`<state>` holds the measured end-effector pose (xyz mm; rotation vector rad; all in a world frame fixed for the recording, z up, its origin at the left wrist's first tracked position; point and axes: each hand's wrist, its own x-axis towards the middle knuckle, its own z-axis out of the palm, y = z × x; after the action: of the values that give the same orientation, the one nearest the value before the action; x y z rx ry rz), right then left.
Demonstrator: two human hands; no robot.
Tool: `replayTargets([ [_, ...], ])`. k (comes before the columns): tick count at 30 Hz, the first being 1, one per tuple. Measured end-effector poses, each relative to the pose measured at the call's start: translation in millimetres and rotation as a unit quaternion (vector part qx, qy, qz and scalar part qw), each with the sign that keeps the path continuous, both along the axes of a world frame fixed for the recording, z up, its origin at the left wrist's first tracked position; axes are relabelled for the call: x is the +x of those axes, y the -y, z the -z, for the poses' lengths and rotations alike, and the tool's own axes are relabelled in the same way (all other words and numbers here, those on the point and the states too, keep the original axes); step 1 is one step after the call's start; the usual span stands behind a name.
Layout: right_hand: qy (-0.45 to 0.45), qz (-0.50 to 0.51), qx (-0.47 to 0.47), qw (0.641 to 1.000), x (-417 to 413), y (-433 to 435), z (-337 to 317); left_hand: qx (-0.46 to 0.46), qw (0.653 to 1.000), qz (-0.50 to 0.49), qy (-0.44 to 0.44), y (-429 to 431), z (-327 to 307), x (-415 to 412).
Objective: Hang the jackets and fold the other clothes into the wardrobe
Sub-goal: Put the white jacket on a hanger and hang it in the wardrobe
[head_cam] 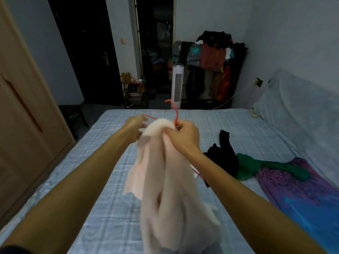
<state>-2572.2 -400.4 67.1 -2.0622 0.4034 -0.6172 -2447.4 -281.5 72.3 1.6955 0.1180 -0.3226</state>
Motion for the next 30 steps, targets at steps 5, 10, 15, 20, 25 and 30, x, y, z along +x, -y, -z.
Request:
replayTargets([
  [5, -0.007, 0.085, 0.172, 0.981, 20.2, 4.7, 9.0, 0.142, 0.916, -0.042, 0.373, 10.4, -22.1, -37.9],
  [10, 0.01, 0.122, 0.202, 0.972, 42.9, 8.6, -0.1, 0.181, 0.849, 0.097, 0.486, 32.0, 52.8, -98.4],
  [15, 0.011, 0.165, 0.224, 0.96, 52.9, 23.8, -10.5, 0.253, 0.804, 0.074, 0.532, 60.5, 101.0, -100.1],
  [20, 0.039, 0.192, 0.229, 0.954, 49.4, 32.8, -9.9, 0.244, 0.824, 0.088, 0.503, 65.0, 101.7, -75.6],
  [25, 0.073, 0.219, 0.268, 0.935, 38.2, 55.8, -8.9, 0.355, 0.683, 0.083, 0.633, 40.3, 80.0, -24.3],
  [30, 0.074, 0.221, 0.256, 0.938, 37.3, 62.9, -13.8, 0.301, 0.823, 0.143, 0.46, 32.1, 39.6, 9.4],
])
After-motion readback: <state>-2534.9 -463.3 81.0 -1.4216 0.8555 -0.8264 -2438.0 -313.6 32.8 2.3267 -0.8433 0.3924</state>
